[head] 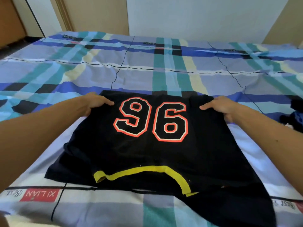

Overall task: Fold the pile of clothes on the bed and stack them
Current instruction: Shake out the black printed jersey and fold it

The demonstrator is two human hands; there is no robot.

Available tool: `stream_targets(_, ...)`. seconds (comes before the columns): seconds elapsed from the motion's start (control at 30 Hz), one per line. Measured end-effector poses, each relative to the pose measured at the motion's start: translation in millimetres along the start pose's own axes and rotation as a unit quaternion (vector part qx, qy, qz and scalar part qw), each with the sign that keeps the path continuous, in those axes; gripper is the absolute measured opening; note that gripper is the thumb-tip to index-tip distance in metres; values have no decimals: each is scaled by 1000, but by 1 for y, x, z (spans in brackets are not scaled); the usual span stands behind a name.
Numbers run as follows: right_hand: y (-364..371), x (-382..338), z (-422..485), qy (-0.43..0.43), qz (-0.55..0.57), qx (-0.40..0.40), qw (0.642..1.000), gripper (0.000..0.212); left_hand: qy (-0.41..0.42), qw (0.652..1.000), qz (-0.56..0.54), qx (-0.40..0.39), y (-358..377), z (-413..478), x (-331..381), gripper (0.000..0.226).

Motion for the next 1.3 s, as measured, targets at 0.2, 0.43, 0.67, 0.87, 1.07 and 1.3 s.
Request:
stream_targets(0.2, -13, -71, 17, -160, -11, 144, 977, 67, 139, 981, -22, 130, -15, 18, 71, 43)
stream_targets(0.43, -25, -1, -66, -107, -185, 47, 976, 86, 11, 992, 123, -6, -26, -40, -25, 52)
stream_targets(0.67, -41, 77, -131, -23, -107, -55, 992, 65, 14, 993, 100, -63, -44, -122, -49, 43)
stream_targets(0.87, -53, 96, -152, -27, -132, -85, 987, 101, 1, 993, 93, -75, -47, -154, -90, 73)
stream_targets(1.07, -52, 93, -161, -81, -157, -17, 984, 67, 22, 996, -88, 8, -48, -150, -95, 20)
stream_targets(1.3, -87, 104, -153, -38, -140, -94, 985, 82, 10, 1000, 16, -20, -74, -164, -105, 27)
Point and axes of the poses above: each hand's wrist, its own z-axis towards the middle knuckle, its own y-axis out of the palm, x = y × z, the point moved 5 cm from there along z, towards the middle knuckle, and after that the axes turned 10 degrees about x, right-handed, at the moved point
